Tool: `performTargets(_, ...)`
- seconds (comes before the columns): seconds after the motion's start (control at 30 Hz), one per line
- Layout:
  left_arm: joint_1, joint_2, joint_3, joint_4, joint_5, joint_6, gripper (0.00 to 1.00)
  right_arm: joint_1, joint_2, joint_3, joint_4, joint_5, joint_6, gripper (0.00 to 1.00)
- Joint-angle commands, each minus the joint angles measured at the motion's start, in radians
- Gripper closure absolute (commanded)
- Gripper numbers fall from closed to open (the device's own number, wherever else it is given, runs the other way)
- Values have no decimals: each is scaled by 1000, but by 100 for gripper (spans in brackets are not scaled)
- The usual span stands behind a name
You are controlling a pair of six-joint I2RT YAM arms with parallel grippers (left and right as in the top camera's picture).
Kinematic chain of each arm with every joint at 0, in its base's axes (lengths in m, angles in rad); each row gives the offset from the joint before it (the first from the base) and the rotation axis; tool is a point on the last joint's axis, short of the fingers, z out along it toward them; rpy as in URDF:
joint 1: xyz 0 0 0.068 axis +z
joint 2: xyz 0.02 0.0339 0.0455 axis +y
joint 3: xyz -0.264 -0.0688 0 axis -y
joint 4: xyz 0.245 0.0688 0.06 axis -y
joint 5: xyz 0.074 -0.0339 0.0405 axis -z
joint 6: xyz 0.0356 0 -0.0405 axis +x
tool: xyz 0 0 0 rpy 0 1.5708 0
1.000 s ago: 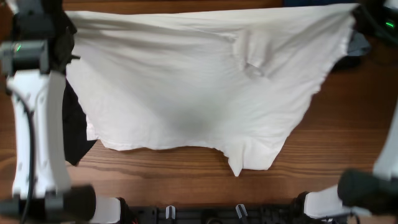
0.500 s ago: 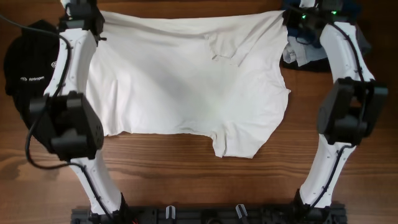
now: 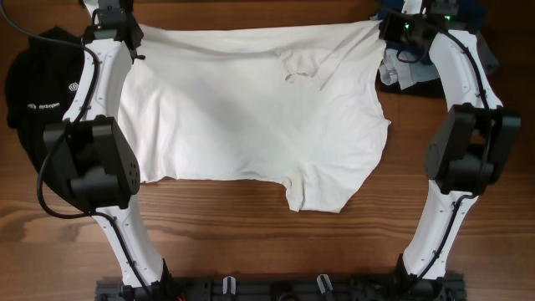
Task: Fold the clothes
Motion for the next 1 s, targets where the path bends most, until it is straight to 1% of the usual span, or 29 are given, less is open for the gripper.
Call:
performTargets(0.0,18,-8,4,-62,-7,24,96,-6,-57,10,-61,15,4,96)
performTargets(0.23,61,-8,4,-203,-7,25,96,-8,-127,10,-277,106,7,96)
performTargets(0.4,97,-7,4,-246,-2,48,96,-11,-128,-3,-382,112,0,96)
performTargets(0.63,123,-7,-23,-268,81,54,96,-11,-124,-40,-435,153,3,96)
performTargets(0.97,126,-7,-143,-263,80,54,96,-11,-123,-137,-437,163,4,96)
